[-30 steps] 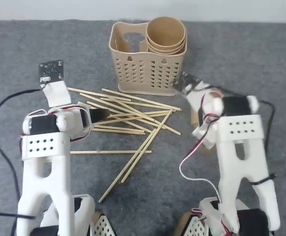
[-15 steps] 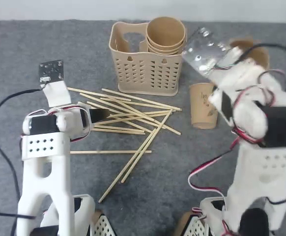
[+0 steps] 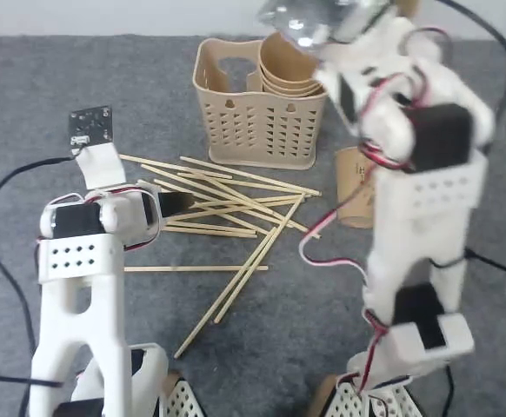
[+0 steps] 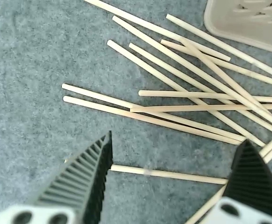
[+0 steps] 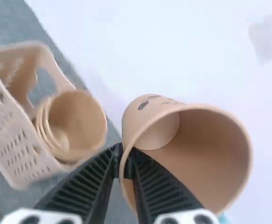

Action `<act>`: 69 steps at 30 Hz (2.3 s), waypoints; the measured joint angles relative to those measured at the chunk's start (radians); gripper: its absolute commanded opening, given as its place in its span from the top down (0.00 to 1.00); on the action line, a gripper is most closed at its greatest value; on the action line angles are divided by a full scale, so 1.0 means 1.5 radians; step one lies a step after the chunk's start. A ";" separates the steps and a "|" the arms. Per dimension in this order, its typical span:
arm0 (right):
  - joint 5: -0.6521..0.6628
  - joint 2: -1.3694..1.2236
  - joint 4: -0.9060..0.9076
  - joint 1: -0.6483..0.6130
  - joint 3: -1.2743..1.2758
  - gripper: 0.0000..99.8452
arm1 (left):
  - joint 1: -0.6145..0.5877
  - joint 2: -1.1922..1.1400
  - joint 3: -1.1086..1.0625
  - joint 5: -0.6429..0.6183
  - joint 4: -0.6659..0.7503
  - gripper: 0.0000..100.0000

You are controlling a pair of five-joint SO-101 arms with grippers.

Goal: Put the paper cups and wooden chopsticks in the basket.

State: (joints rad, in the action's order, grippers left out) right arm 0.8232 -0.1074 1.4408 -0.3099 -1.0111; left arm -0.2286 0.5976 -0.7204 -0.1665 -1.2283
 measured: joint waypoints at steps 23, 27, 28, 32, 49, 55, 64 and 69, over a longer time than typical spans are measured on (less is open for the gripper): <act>0.019 -0.123 0.082 -0.044 -0.014 0.99 | 0.000 0.000 0.000 0.000 0.000 0.62; 0.056 -0.133 0.101 -0.045 -0.015 0.97 | 0.000 0.000 -0.002 0.000 0.000 0.62; 0.057 -0.138 0.101 -0.045 -0.015 0.94 | 0.000 0.000 -0.006 0.000 0.000 0.62; 0.057 -0.151 0.101 -0.045 -0.015 0.76 | 0.000 0.000 -0.009 0.000 0.000 0.62; -0.093 -0.009 0.208 0.037 -0.151 0.85 | 0.000 0.000 -0.009 0.000 0.000 0.62; -0.177 -0.042 0.193 0.181 -0.025 0.98 | 0.000 0.000 -0.009 0.000 0.000 0.62; -0.191 -0.244 0.056 0.279 0.100 0.99 | 0.004 0.000 -0.009 -0.001 0.000 0.62; -0.191 -0.395 -0.068 0.284 0.100 0.99 | 0.023 0.000 -0.021 0.000 0.000 0.62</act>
State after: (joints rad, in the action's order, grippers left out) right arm 0.5363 -0.6997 1.3395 0.1166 -0.8608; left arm -0.1949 0.5976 -0.7526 -0.1665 -1.2283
